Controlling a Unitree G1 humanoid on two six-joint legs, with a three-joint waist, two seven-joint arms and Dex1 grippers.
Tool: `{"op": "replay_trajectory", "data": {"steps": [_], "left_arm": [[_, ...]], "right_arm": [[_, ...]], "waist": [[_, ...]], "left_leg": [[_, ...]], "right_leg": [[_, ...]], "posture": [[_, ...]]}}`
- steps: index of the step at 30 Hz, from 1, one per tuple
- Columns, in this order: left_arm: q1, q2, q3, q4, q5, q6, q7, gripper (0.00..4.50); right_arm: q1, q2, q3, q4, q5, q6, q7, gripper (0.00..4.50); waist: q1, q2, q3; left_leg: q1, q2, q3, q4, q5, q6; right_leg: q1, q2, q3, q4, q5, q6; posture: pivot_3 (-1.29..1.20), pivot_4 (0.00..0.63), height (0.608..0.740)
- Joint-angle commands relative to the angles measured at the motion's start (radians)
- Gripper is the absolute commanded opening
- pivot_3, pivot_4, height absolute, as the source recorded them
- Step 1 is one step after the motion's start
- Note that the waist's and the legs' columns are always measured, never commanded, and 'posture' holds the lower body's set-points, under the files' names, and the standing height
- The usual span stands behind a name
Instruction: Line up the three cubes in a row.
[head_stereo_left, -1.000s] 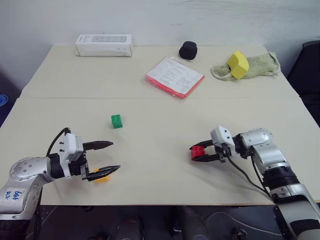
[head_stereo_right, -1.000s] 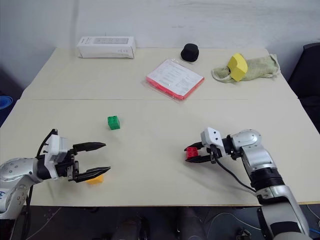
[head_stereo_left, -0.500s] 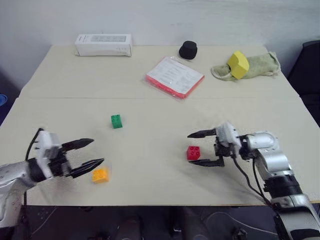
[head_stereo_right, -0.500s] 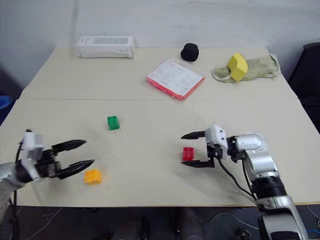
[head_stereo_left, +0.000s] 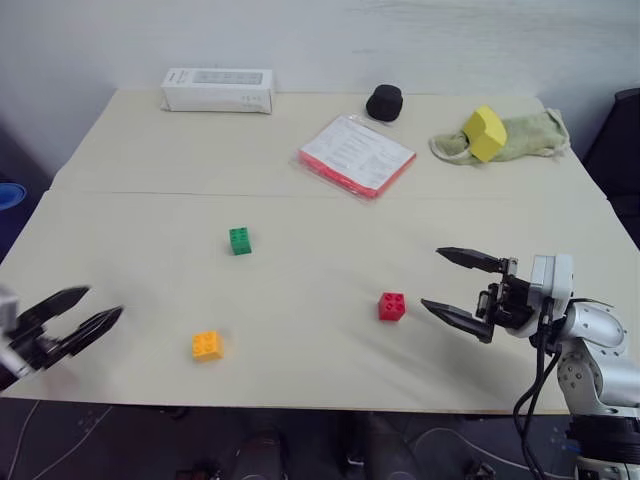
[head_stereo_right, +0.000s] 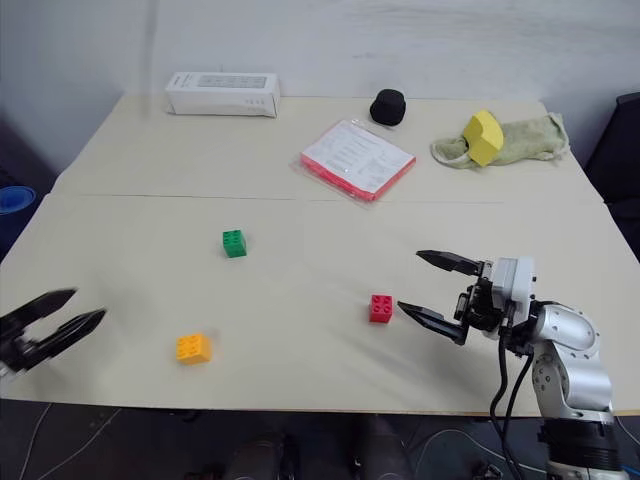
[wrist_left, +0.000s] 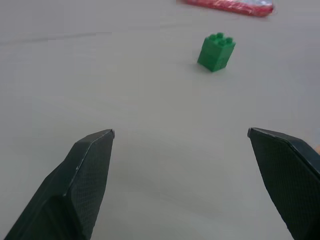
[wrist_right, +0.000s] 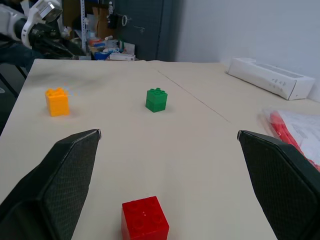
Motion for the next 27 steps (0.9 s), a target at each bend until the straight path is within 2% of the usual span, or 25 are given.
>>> {"op": "replay_trajectory", "data": {"steps": [1, 5, 8, 10, 15, 21, 24, 27], "left_arm": [[-0.255, 0.015, -0.168, 0.124, 0.072, -0.046, -0.05, 4.5], [-0.482, 0.009, -0.311, 0.324, 0.171, -0.133, -0.131, 4.5], [-0.719, -0.034, -0.462, 0.563, 0.304, -0.245, -0.194, 4.5], [-0.82, -0.062, -0.517, 0.704, 0.371, -0.326, -0.203, 4.5], [-0.968, -0.139, -0.569, 0.951, 0.463, -0.48, -0.183, 4.5], [-1.031, -0.175, -0.605, 1.073, 0.544, -0.556, -0.188, 4.5], [-1.053, -0.188, -0.586, 1.098, 0.54, -0.56, -0.201, 3.91], [-1.047, -0.191, -0.585, 1.096, 0.541, -0.569, -0.24, 3.01]], "right_arm": [[-0.028, 0.018, -0.008, -0.007, -0.023, -0.05, -0.05, 4.49], [-0.039, 0.015, 0.016, -0.022, -0.04, -0.049, -0.068, 4.49], [-0.023, 0.011, 0.046, -0.108, -0.058, -0.032, -0.107, 4.49], [-0.003, 0.014, 0.05, -0.15, -0.064, -0.024, -0.141, 4.49], [0.088, 0.004, 0.039, -0.251, -0.065, -0.001, -0.212, 4.49], [0.163, -0.015, -0.001, -0.317, -0.06, 0.003, -0.268, 4.49], [0.187, -0.025, -0.019, -0.328, -0.063, -0.001, -0.286, 4.5], [0.211, -0.03, -0.036, -0.341, -0.063, -0.005, -0.295, 4.5]], "waist": [[0.01, 0.0, 0.0], [-0.002, -0.001, 0.0], [-0.008, -0.001, 0.0], [-0.008, -0.001, 0.0], [-0.011, -0.002, 0.0], [-0.009, -0.003, 0.0], [-0.008, -0.003, 0.0], [-0.008, -0.003, 0.0]], "left_leg": [[0.0, 0.0, 0.0, 0.0, 0.0, 0.0], [-0.001, 0.0, 0.003, 0.0, 0.003, -0.006], [-0.004, 0.001, 0.004, 0.001, 0.003, -0.006], [-0.008, 0.0, 0.002, 0.004, 0.003, -0.005], [-0.016, 0.0, 0.004, 0.013, 0.002, -0.003], [-0.017, -0.001, 0.004, 0.015, 0.002, -0.001], [-0.017, -0.001, 0.003, 0.015, 0.002, -0.001], [-0.017, -0.001, 0.004, 0.015, 0.002, -0.001]], "right_leg": [[0.0, 0.0, 0.0, 0.0, 0.0, 0.0], [-0.001, 0.003, 0.001, 0.0, 0.0, 0.0], [-0.003, 0.004, -0.001, 0.0, 0.0, 0.001], [-0.004, 0.004, -0.004, 0.0, 0.0, 0.001], [-0.012, 0.003, -0.006, 0.002, 0.002, 0.004], [-0.012, 0.002, -0.009, 0.003, 0.003, 0.006], [-0.012, 0.003, -0.009, 0.003, 0.003, 0.006], [-0.012, 0.002, -0.01, 0.003, 0.003, 0.006]], "posture": [[0.0, 0.15, 0.74], [0.0, 0.15, 0.74], [0.0, 0.15, 0.74], [0.0, 0.15, 0.74], [0.0, 0.15, 0.74], [0.0, 0.15, 0.74], [0.0, 0.15, 0.74], [0.0, 0.15, 0.74]]}}
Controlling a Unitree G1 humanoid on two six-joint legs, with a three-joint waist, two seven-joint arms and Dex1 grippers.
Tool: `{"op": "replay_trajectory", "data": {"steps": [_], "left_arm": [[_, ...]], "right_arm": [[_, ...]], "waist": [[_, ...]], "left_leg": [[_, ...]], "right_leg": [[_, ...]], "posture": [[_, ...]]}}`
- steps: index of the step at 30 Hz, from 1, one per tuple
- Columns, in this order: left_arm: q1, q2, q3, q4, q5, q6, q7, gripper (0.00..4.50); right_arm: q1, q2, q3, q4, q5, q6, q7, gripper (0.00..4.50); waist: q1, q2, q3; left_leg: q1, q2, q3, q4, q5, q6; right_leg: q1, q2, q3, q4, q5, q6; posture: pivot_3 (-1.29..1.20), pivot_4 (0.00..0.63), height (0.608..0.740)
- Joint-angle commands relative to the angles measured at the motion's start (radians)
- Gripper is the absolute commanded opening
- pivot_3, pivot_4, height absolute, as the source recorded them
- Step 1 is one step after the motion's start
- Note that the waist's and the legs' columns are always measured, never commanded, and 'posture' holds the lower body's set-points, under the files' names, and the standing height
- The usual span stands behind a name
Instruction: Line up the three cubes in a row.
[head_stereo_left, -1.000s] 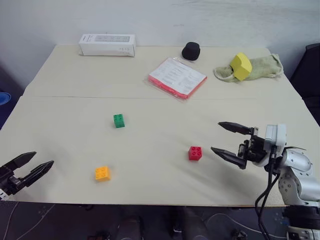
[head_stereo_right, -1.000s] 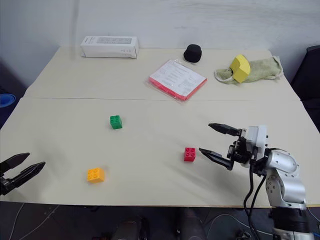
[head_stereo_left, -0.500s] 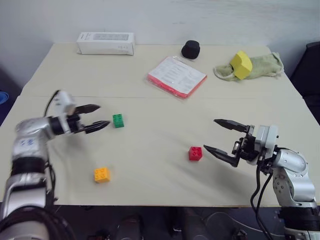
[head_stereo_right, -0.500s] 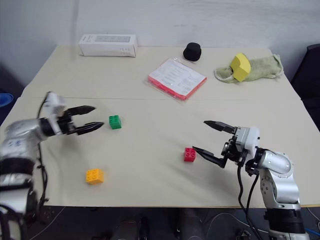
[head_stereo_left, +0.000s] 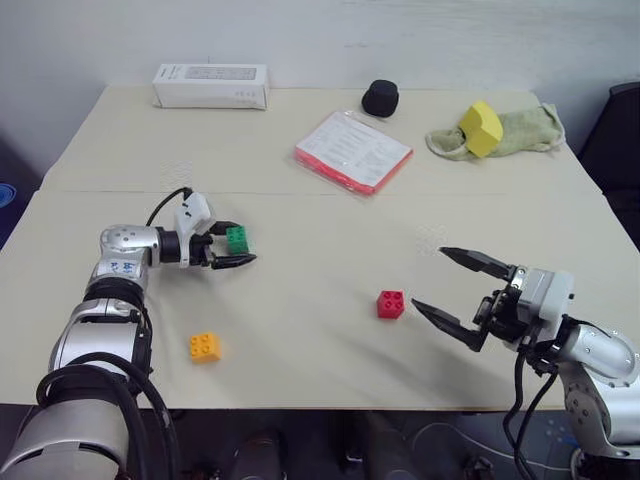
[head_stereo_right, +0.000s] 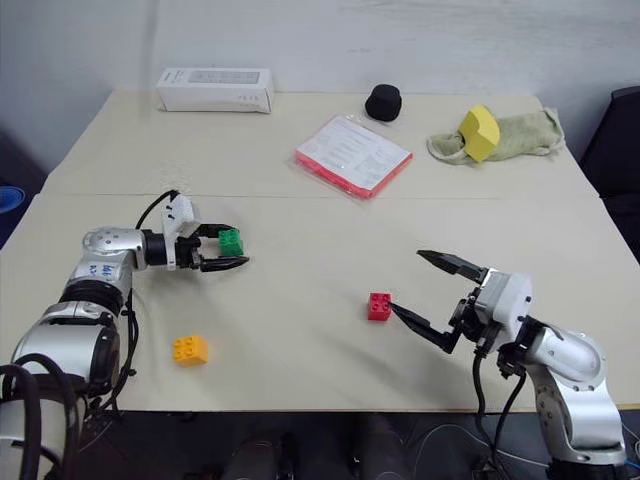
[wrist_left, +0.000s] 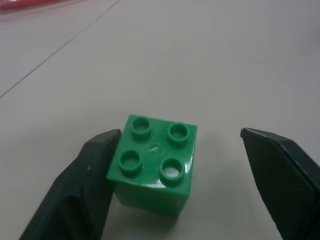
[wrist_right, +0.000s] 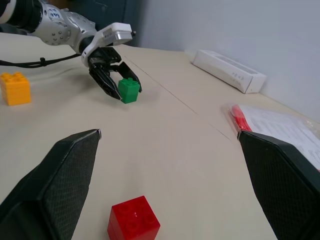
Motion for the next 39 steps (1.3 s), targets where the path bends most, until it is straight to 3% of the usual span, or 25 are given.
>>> {"op": "replay_trajectory", "data": {"steps": [1, 5, 13, 16, 22, 25, 30, 39], "left_arm": [[-0.001, 0.007, 0.008, 0.001, 0.007, -0.027, -0.05, 2.71], [0.016, 0.022, 0.006, -0.013, 0.012, -0.049, -0.102, 1.49], [-0.009, -0.023, -0.004, -0.156, -0.037, 0.019, -0.296, 1.5], [0.023, -0.061, -0.079, -0.389, -0.038, 0.151, -0.348, 1.5], [0.158, -0.095, -0.215, -0.944, -0.04, 0.52, -0.221, 1.5], [0.222, -0.124, -0.252, -1.131, -0.049, 0.683, -0.144, 1.5], [0.275, -0.187, -0.302, -1.073, 0.025, 0.553, 0.006, 1.5], [0.293, -0.205, -0.364, -1.024, 0.03, 0.492, 0.019, 1.5]], "right_arm": [[0.023, -0.021, -0.04, -0.057, 0.01, -0.008, -0.018, 4.5], [0.027, -0.038, -0.048, -0.083, 0.025, 0.012, -0.026, 4.5], [0.07, -0.097, -0.123, -0.089, 0.066, 0.027, 0.002, 4.5], [0.11, -0.111, -0.17, -0.088, 0.086, 0.025, 0.024, 4.5], [0.228, -0.111, -0.259, -0.114, 0.126, 0.014, 0.079, 4.5], [0.258, -0.098, -0.261, -0.119, 0.115, 0.007, 0.078, 4.5], [0.281, -0.054, -0.238, -0.112, 0.097, -0.031, 0.076, 4.5], [0.319, -0.021, -0.239, -0.094, 0.079, -0.089, 0.085, 4.5]], "waist": [[-0.001, 0.0, 0.0], [-0.002, 0.0, 0.0], [0.01, 0.0, 0.0], [0.026, -0.001, 0.0], [0.025, 0.0, 0.0], [0.019, 0.0, 0.0], [0.019, 0.0, 0.0], [0.022, 0.0, 0.0]], "left_leg": [[0.0, 0.0, 0.0, 0.0, 0.0, 0.0], [0.0, 0.0, 0.0, 0.0, 0.0, 0.0], [0.0, 0.0, 0.0, 0.001, 0.0, 0.0], [-0.001, -0.001, -0.001, 0.001, 0.0, 0.001], [-0.001, 0.0, -0.002, 0.001, 0.0, 0.001], [0.001, 0.0, -0.002, 0.001, 0.0, 0.001], [0.012, 0.0, -0.002, -0.001, 0.0, 0.001], [0.012, 0.0, -0.001, -0.001, 0.0, 0.001]], "right_leg": [[0.0, 0.0, 0.0, 0.0, 0.0, 0.0], [0.0, 0.0, 0.0, 0.0, 0.0, 0.0], [0.0, 0.0, -0.001, 0.0, 0.0, 0.0], [0.001, 0.0, -0.001, 0.0, 0.0, 0.0], [0.003, 0.0, 0.007, -0.001, 0.001, 0.001], [0.004, 0.001, 0.009, -0.001, 0.001, 0.001], [0.013, 0.002, 0.013, -0.001, 0.0, 0.001], [0.013, 0.002, 0.013, -0.002, 0.0, 0.002]], "posture": [[0.0, 0.15, 0.74], [0.0, 0.15, 0.74], [0.0, 0.15, 0.74], [0.0, 0.15, 0.74], [0.0, 0.15, 0.74], [0.0, 0.15, 0.74], [0.0, 0.15, 0.74], [0.0, 0.15, 0.74]]}}
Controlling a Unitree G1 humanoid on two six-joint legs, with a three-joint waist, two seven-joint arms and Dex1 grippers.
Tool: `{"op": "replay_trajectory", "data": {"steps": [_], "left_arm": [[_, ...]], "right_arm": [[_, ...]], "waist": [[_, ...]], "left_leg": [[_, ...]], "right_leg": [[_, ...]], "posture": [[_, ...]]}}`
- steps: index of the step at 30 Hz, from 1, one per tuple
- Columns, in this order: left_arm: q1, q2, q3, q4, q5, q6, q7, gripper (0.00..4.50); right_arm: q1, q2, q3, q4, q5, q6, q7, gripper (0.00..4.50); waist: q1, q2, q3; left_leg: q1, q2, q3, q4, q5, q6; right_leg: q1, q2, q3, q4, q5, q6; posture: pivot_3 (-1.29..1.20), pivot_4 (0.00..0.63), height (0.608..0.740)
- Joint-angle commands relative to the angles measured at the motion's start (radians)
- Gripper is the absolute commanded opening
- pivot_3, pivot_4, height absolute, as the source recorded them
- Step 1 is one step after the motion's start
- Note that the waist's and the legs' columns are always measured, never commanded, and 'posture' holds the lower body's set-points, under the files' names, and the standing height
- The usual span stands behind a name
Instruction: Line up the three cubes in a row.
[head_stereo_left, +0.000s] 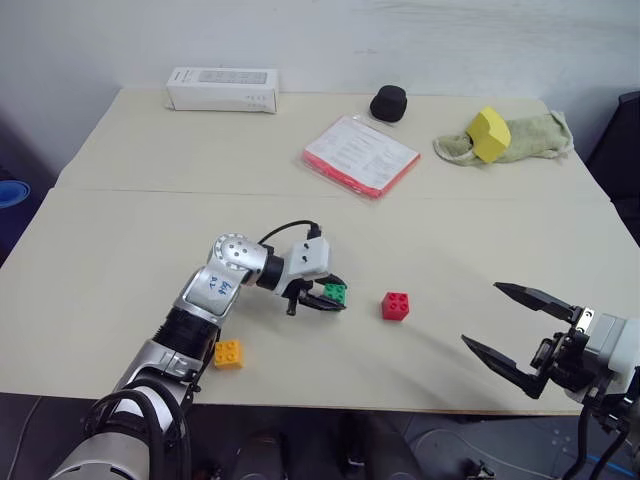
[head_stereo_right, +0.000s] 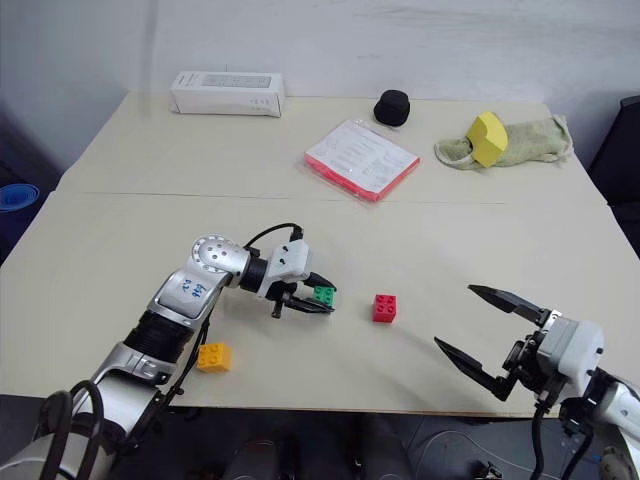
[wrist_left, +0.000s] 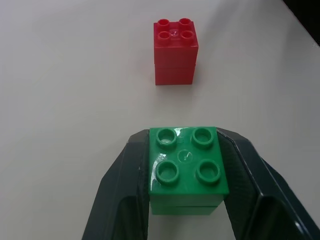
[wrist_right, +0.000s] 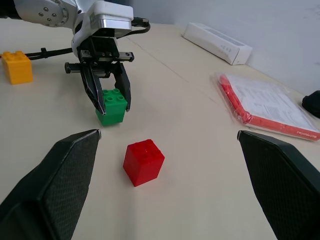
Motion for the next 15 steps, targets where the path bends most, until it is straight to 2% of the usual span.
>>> {"op": "replay_trajectory", "data": {"steps": [1, 7, 9, 15], "left_arm": [[0.008, -0.008, -0.013, 0.013, 0.004, -0.04, 0.015, 1.5], [0.004, -0.016, -0.016, 0.039, 0.003, -0.064, 0.033, 1.5], [0.007, -0.01, -0.018, 0.033, -0.001, -0.059, 0.025, 2.23], [0.024, 0.009, 0.008, -0.003, -0.027, -0.08, 0.018, 3.94]], "right_arm": [[0.007, 0.011, -0.005, -0.009, 0.001, -0.035, 0.0, 4.5], [0.007, 0.02, 0.009, -0.005, -0.01, -0.047, -0.007, 4.5], [0.004, 0.021, 0.015, -0.003, -0.014, -0.048, -0.009, 4.5], [-0.005, 0.013, 0.026, 0.005, -0.014, -0.047, -0.015, 4.5]], "waist": [[-0.001, 0.0, 0.0], [0.0, 0.0, 0.0], [0.0, 0.0, 0.0], [-0.001, 0.0, 0.0]], "left_leg": [[0.0, 0.0, 0.0, 0.0, 0.0, 0.0], [0.0, 0.0, 0.0, 0.0, 0.0, 0.0], [0.0, 0.0, 0.0, 0.0, 0.0, 0.0], [0.0, 0.0, 0.0, 0.0, 0.0, 0.0]], "right_leg": [[0.0, 0.0, 0.0, 0.0, 0.0, 0.0], [0.0, 0.0, 0.0, 0.0, 0.0, 0.0], [0.0, 0.0, 0.0, 0.0, 0.0, 0.0], [0.0, 0.0, 0.0, 0.0, 0.0, 0.0]], "posture": [[0.0, 0.15, 0.74], [0.0, 0.15, 0.74], [0.0, 0.15, 0.74], [0.0, 0.15, 0.74]]}}
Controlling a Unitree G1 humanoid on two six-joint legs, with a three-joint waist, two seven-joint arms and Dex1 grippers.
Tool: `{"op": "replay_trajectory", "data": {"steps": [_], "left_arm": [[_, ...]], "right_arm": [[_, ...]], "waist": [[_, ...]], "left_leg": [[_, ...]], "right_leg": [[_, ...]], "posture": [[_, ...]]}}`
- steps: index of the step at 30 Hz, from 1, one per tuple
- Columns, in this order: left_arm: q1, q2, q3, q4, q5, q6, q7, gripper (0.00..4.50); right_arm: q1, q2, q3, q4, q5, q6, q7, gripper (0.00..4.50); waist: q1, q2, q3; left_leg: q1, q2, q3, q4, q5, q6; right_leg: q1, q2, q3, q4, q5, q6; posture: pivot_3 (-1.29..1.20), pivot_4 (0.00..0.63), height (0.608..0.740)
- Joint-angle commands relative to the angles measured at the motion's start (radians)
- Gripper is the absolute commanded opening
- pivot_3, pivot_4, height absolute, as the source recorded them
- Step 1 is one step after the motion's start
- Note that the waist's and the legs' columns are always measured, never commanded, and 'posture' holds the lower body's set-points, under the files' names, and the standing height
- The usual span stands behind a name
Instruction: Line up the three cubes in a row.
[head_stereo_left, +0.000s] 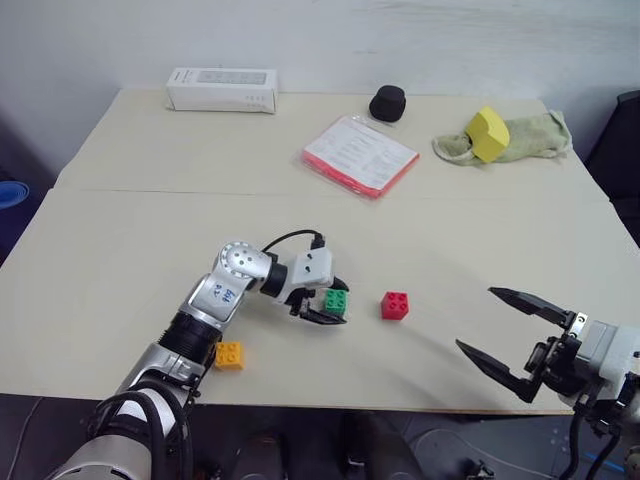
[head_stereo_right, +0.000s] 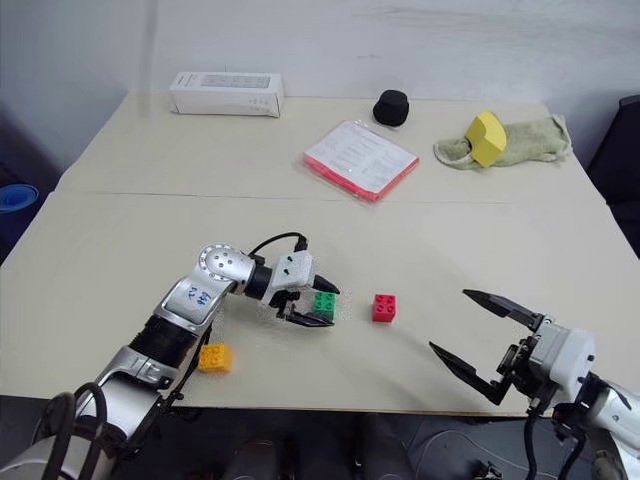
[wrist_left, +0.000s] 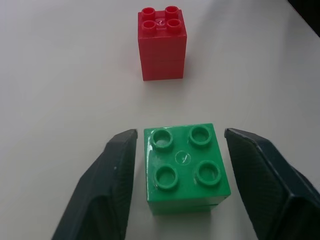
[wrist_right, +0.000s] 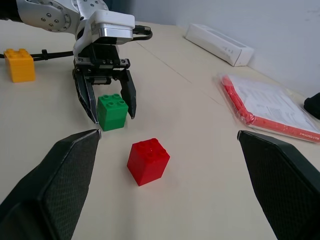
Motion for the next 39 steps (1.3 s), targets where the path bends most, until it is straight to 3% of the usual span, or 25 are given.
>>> {"op": "replay_trajectory", "data": {"steps": [1, 11, 15, 23, 29, 33, 39], "left_arm": [[0.005, 0.016, 0.044, -0.052, -0.05, -0.02, -0.011, 4.17], [0.049, 0.145, 0.257, -0.103, -0.271, -0.057, -0.133, 4.17], [0.109, 0.27, 0.413, -0.084, -0.374, -0.036, -0.179, 4.17], [0.357, 0.478, 0.607, -0.054, -0.386, 0.001, -0.14, 4.34], [0.61, 0.582, 0.771, 0.115, -0.371, -0.16, -0.195, 4.34], [0.702, 0.592, 0.832, 0.16, -0.372, -0.272, -0.206, 4.34], [0.774, 0.564, 0.716, -0.156, -0.479, -0.089, -0.27, 4.34]], "right_arm": [[-0.006, -0.003, -0.007, -0.006, 0.01, -0.01, -0.008, 4.5], [-0.033, -0.016, 0.019, 0.023, 0.021, 0.012, 0.012, 4.5], [-0.093, -0.031, 0.054, 0.059, 0.025, 0.027, 0.04, 4.5], [-0.172, -0.037, 0.15, 0.117, -0.005, -0.038, 0.146, 4.5], [-0.245, -0.018, 0.238, 0.135, -0.01, -0.053, 0.168, 4.5], [-0.255, -0.022, 0.264, 0.12, 0.011, -0.024, 0.168, 4.5], [-0.249, -0.041, 0.272, 0.087, 0.025, -0.011, 0.191, 4.5]], "waist": [[0.0, 0.0, 0.0], [-0.001, 0.0, 0.0], [-0.009, 0.0, 0.0], [-0.011, 0.0, 0.0], [-0.025, 0.0, 0.0], [-0.023, 0.0, 0.0], [-0.001, -0.001, -0.001]], "left_leg": [[0.0, 0.0, 0.0, 0.0, 0.0, 0.0], [0.001, 0.0, 0.0, 0.0, 0.0, 0.0], [0.001, 0.001, 0.0, 0.0, 0.0, -0.001], [0.001, 0.002, 0.0, -0.001, -0.001, -0.001], [0.002, 0.003, 0.0, -0.002, -0.003, 0.001], [0.002, 0.003, 0.0, -0.002, -0.006, 0.004], [0.001, 0.002, -0.001, -0.002, -0.008, 0.005]], "right_leg": [[0.0, 0.0, 0.0, 0.0, 0.0, 0.0], [0.0, 0.0, 0.0, 0.001, 0.0, 0.0], [0.0, 0.0, 0.0, 0.001, -0.001, -0.001], [0.0, -0.001, -0.001, 0.001, -0.001, -0.002], [-0.001, -0.002, -0.002, 0.001, -0.002, -0.004], [-0.001, -0.002, -0.002, 0.001, -0.003, -0.005], [0.0, -0.005, -0.003, 0.0, -0.003, -0.005]], "posture": [[0.0, 0.15, 0.74], [0.0, 0.15, 0.74], [0.0, 0.15, 0.74], [0.0, 0.15, 0.74], [0.0, 0.15, 0.74], [0.0, 0.15, 0.74], [0.0, 0.15, 0.74]]}}
